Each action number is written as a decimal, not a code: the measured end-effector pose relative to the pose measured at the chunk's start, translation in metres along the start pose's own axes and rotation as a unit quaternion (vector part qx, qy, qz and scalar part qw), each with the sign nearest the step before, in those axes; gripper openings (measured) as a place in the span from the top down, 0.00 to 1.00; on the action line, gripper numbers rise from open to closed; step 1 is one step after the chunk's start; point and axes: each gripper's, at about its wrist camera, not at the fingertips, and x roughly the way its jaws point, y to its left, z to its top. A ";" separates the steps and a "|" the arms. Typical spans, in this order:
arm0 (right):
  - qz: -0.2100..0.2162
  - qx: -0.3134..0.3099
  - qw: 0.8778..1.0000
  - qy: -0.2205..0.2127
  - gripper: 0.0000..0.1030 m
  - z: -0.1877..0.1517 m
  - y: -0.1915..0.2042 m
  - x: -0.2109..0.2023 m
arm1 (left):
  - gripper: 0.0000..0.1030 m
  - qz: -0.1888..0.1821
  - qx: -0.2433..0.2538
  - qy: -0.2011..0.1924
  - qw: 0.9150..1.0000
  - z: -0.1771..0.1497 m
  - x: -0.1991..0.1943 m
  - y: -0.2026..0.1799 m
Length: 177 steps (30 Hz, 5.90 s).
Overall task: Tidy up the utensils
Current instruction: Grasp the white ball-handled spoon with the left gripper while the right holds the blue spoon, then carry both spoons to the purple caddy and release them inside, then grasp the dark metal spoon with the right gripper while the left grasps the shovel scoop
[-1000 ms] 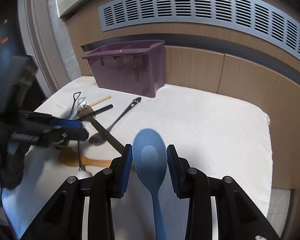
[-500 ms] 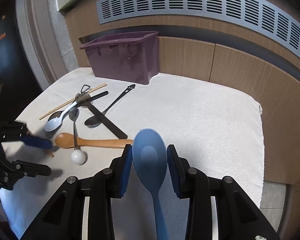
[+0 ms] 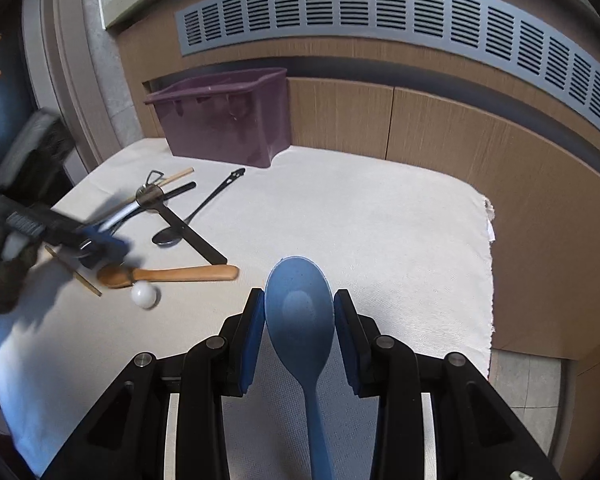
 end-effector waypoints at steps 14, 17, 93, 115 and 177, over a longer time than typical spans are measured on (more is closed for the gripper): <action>0.003 -0.015 1.000 -0.013 0.68 0.001 0.012 -0.006 | 0.68 0.160 0.218 -0.032 0.962 -0.001 0.029 -0.112; 0.003 -0.014 1.000 -0.016 0.68 0.000 0.009 -0.009 | 0.69 0.170 0.183 -0.014 0.968 0.009 0.039 -0.100; 0.074 0.011 0.961 -0.265 0.68 0.246 0.049 -0.050 | 0.78 0.186 0.025 -0.440 0.878 0.127 -0.211 -0.077; 0.031 -0.073 0.982 -0.174 0.63 0.191 0.069 0.057 | 0.48 0.173 -0.041 -0.373 0.911 0.115 -0.113 0.015; 0.018 -0.026 0.997 0.066 0.89 0.050 0.016 0.078 | 0.43 0.199 -0.096 -0.226 0.949 -0.004 -0.045 0.008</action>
